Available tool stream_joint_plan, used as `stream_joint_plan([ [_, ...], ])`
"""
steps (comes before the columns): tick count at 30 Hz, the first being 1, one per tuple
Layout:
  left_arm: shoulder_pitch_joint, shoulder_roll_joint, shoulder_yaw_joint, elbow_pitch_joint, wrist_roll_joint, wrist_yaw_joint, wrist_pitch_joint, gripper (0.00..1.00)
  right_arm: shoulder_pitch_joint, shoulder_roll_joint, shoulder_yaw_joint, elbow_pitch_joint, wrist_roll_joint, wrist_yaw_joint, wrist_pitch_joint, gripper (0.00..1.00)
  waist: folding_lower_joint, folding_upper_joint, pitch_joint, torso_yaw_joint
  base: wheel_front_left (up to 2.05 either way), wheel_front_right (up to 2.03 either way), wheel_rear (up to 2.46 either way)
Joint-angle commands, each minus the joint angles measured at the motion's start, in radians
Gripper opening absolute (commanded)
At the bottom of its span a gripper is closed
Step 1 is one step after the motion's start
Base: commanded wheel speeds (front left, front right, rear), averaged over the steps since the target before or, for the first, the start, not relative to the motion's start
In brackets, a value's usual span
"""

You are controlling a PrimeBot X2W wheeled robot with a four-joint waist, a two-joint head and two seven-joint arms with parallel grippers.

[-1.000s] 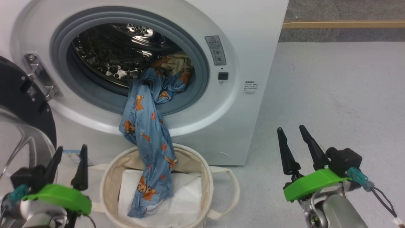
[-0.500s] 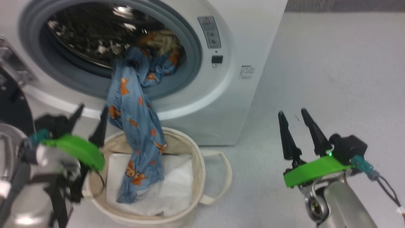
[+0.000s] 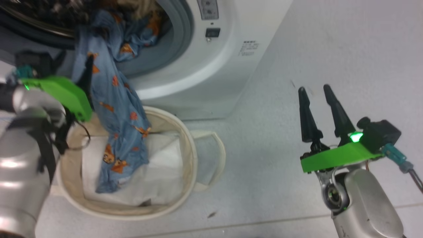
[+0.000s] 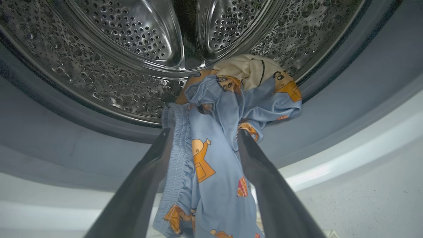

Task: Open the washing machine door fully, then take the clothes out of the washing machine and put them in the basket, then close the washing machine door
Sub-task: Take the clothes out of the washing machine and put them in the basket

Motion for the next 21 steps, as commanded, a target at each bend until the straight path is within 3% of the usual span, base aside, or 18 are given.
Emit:
stream_joint_plan([
  [1,-0.060,0.033,0.020,-0.004,0.012,-0.004,0.007,1.00,-0.023,0.002,0.014,-0.039,0.009,0.007,-0.005,1.00,0.0000,0.0000,0.045,-0.018,0.00,0.00,0.00],
  [10,-0.197,0.030,-0.039,0.145,0.014,-0.015,0.041,1.00,-0.048,0.002,0.011,-0.072,0.040,0.007,-0.005,1.00,0.0000,0.0000,0.144,-0.051,0.00,0.00,0.00],
  [20,-0.252,0.045,-0.104,0.243,0.003,-0.015,0.075,1.00,-0.050,0.002,0.020,-0.076,0.066,0.007,-0.005,1.00,0.0000,0.0000,0.183,-0.089,0.00,0.00,0.00],
  [21,-0.248,0.046,-0.113,0.249,0.004,-0.016,0.075,0.84,-0.050,0.002,0.022,-0.076,0.068,0.007,-0.005,1.00,0.0000,0.0000,0.182,-0.093,0.00,0.00,0.00],
])
